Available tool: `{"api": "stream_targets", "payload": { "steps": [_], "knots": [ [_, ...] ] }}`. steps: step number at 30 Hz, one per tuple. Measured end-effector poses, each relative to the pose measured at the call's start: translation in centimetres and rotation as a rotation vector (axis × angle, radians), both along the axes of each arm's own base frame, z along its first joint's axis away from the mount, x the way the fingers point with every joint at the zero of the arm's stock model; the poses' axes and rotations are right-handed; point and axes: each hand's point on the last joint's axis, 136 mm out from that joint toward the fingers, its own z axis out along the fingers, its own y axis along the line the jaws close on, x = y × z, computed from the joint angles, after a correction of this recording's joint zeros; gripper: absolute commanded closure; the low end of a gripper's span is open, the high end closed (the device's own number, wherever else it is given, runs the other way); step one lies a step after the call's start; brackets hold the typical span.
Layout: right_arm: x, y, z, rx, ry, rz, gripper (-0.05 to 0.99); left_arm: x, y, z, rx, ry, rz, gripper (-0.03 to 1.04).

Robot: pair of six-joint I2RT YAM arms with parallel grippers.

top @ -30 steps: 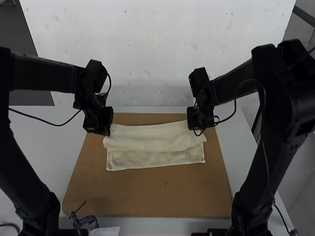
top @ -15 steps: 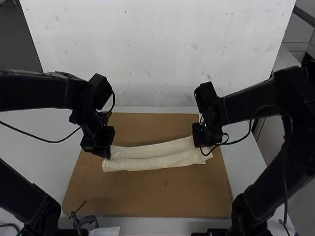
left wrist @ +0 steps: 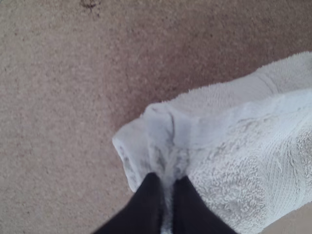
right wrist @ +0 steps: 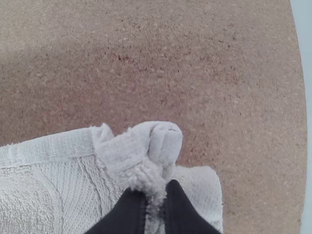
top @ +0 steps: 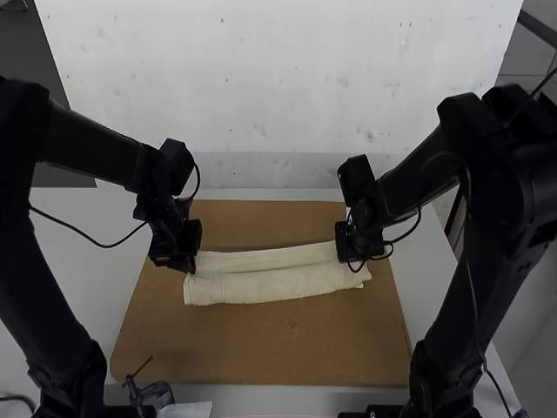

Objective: Fold the towel.

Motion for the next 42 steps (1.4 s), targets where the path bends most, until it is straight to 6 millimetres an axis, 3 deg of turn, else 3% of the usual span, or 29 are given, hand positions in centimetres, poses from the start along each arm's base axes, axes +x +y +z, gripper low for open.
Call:
{"api": "stream_targets", "payload": {
  "steps": [6, 13, 14, 15, 16, 17, 18, 19, 20, 21, 22, 27, 34, 40, 42],
  "knots": [
    [1.7, 0.4, -0.8, -0.007, -0.007, -0.007, 0.92, 3.2, 0.0, -0.3, -0.011, -0.041, 0.028, 1.00],
    [2.6, 0.1, -2.5, -0.020, 0.009, -0.024, 0.92, 4.7, -0.3, -2.7, 0.002, -0.015, 0.031, 1.00],
    [2.6, 0.0, -2.7, -0.021, 0.010, -0.026, 0.87, 4.7, -0.3, -3.2, 0.007, -0.005, 0.031, 1.00],
    [2.7, 0.1, -2.8, -0.019, 0.008, -0.026, 0.70, 4.8, -0.3, -3.4, 0.009, -0.001, 0.031, 0.96],
    [2.8, 0.0, -2.9, -0.017, 0.006, -0.031, 0.46, 4.8, -0.3, -3.6, 0.010, 0.000, 0.031, 0.87],
    [3.0, -0.1, -2.8, -0.015, 0.000, -0.034, 0.25, 4.8, -0.3, -3.7, 0.011, 0.001, 0.032, 0.73],
    [3.1, -0.2, -2.8, -0.015, -0.004, -0.037, 0.11, 4.8, -0.2, -3.7, 0.011, 0.003, 0.034, 0.56],
    [3.2, -0.5, -2.7, -0.014, -0.006, -0.045, 0.06, 4.8, -0.2, -3.7, 0.009, 0.003, 0.039, 0.34],
    [3.2, -0.8, -2.8, -0.013, -0.002, -0.052, 0.06, 4.8, -0.1, -3.7, 0.009, 0.005, 0.042, 0.15],
    [3.1, -1.1, -2.9, -0.010, 0.005, -0.058, 0.06, 4.8, 0.0, -3.7, 0.006, 0.011, 0.047, 0.05],
    [3.0, -1.3, -2.9, -0.005, 0.012, -0.063, 0.06, 4.6, 0.3, -3.6, 0.004, 0.021, 0.054, 0.02],
    [2.2, -1.4, -1.9, 0.044, 0.044, -0.081, 0.06, 5.1, 2.1, -1.4, -0.023, -0.007, 0.116, 0.01],
    [0.5, -1.7, -0.8, 0.142, 0.146, -0.161, 0.06, 6.7, 3.2, 4.5, -0.075, -0.177, 0.156, 0.01],
    [1.1, -3.0, -2.5, 0.197, 0.224, -0.260, 0.06, 6.5, 3.2, 5.0, -0.084, -0.191, 0.154, 0.02],
    [1.0, -3.2, -3.9, 0.206, 0.268, -0.283, 0.12, 6.1, 3.2, 4.6, -0.082, -0.179, 0.154, 0.02]
  ]
}}
